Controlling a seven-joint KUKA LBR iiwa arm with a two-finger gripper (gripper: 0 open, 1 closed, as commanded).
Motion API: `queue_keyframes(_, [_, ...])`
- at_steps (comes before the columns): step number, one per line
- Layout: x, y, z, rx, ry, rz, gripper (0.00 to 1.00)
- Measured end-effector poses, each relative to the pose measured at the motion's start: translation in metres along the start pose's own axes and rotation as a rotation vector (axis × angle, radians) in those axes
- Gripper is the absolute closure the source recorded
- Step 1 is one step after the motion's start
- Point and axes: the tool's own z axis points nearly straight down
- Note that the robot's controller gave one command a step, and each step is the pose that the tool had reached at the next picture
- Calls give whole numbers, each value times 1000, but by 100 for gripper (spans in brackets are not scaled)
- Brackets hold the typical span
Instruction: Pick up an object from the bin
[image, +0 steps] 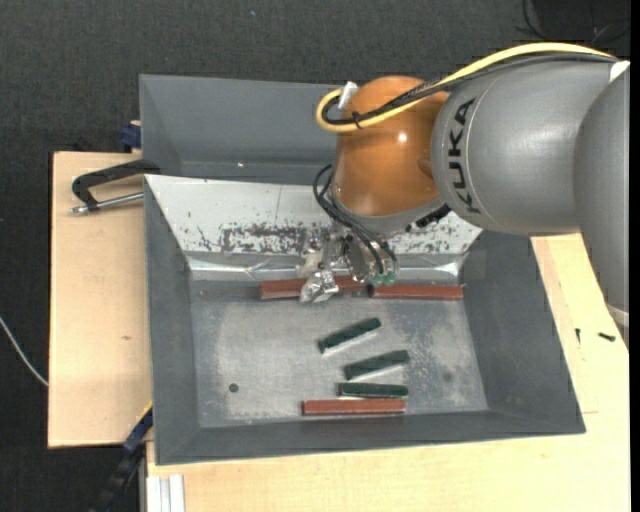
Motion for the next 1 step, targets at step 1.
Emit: queue_keyframes(1, [0,0,-5,0,2,0,100])
